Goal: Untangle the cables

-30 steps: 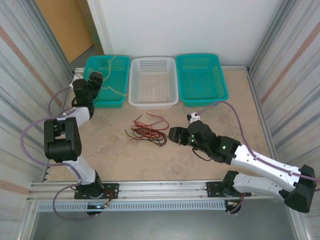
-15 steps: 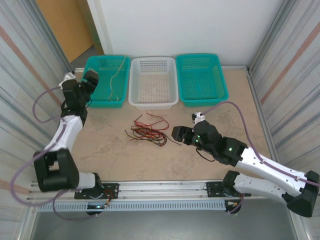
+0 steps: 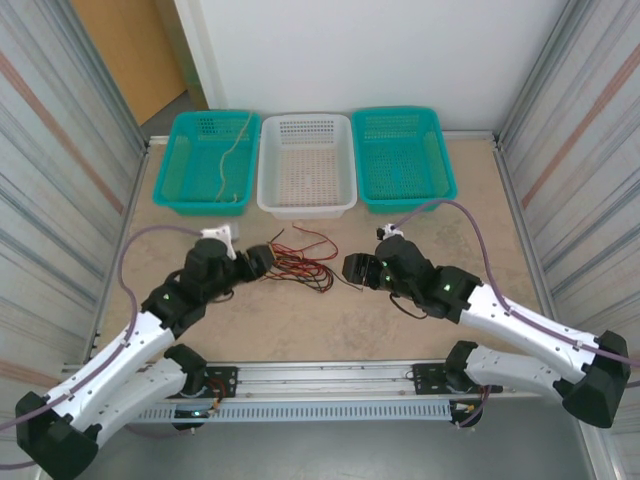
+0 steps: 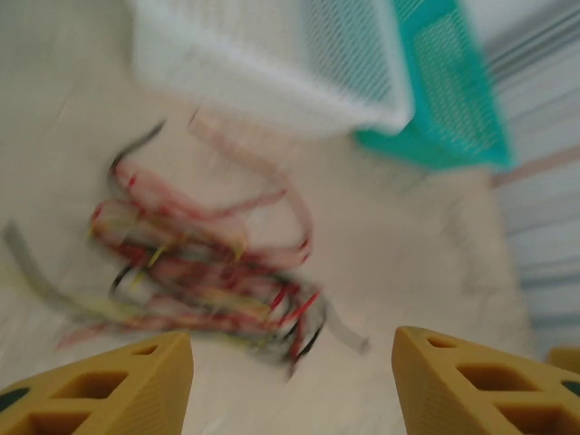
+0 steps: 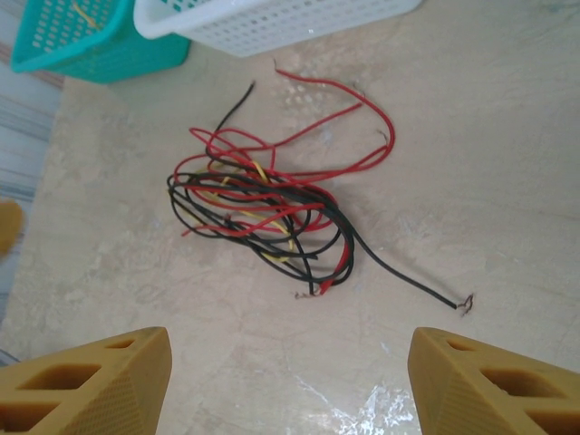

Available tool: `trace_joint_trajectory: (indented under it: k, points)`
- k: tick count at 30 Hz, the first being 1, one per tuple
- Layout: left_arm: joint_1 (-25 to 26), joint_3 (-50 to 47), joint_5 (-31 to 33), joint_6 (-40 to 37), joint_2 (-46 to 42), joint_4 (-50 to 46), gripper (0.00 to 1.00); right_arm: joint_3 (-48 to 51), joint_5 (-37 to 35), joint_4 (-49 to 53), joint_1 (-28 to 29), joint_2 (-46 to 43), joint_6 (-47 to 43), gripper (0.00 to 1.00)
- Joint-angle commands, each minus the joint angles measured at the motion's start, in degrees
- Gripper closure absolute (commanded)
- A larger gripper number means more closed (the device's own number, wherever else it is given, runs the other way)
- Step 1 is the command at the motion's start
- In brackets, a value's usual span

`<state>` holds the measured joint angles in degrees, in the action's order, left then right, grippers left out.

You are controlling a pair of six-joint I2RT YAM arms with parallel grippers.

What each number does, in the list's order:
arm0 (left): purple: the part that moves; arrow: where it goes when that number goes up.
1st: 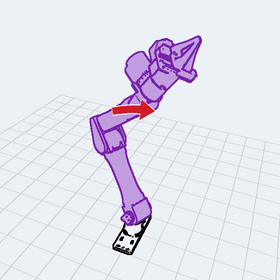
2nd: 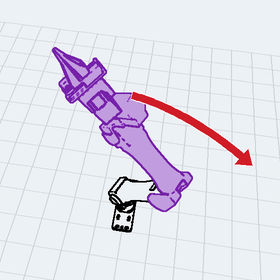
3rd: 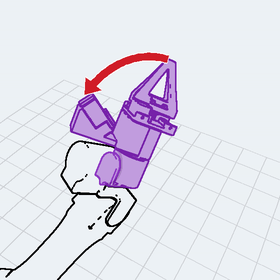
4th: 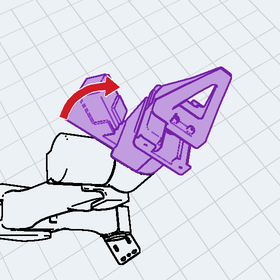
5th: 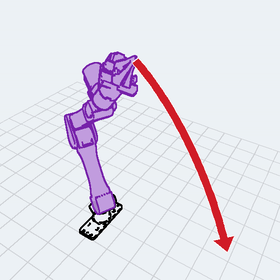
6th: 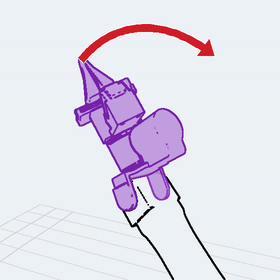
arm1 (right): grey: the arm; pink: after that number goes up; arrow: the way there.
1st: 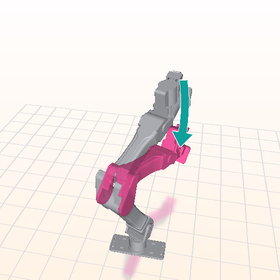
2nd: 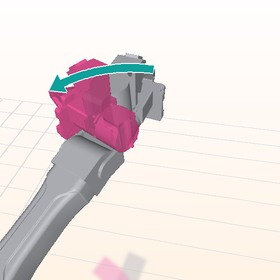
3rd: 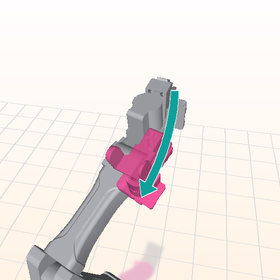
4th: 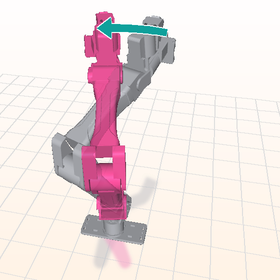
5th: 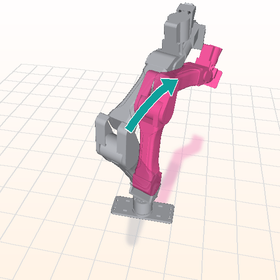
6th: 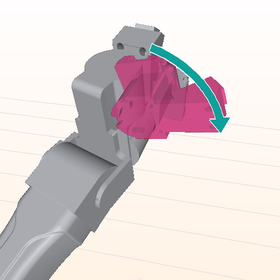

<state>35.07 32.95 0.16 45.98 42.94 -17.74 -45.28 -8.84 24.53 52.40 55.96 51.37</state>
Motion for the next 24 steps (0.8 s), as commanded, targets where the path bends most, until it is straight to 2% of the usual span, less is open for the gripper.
trace_joint_trajectory:
  k: [1,4,7,10,13,15,19,24]
  points:
    - [1.6,0.2,5.3,1.7,-2.9,-13.2,0.40,-0.7,3.3,0.5,-1.2,1.9,-1.5,0.32]
    - [1.5,0.0,12.9,5.6,-3.3,-23.6,0.43,-0.4,4.3,-0.5,-1.3,3.6,-1.5,0.32]
    - [-0.3,-2.3,12.4,8.1,-3.1,-24.3,0.44,-0.7,5.7,-2.0,-1.3,5.9,-1.3,0.33]
    - [-8.3,-5.5,3.3,8.9,-1.0,-19.9,0.57,-1.5,7.0,-3.2,-0.7,8.0,-1.3,0.35]
    - [-17.9,-8.1,-8.6,8.9,3.5,-12.6,0.62,-2.9,7.0,-3.6,0.5,9.7,-2.0,0.35]
    - [-21.0,-8.1,-11.6,9.2,6.9,-9.2,0.64,-4.1,6.6,-3.1,1.1,10.5,-2.6,0.37]
    - [-19.5,-4.2,-10.3,11.1,13.1,-7.8,0.60,-7.2,5.0,0.2,2.3,10.9,-3.2,0.37]
    - [-11.6,-1.2,-4.5,13.4,15.9,-7.8,0.54,-7.6,4.2,0.7,2.7,11.2,-3.1,0.38]
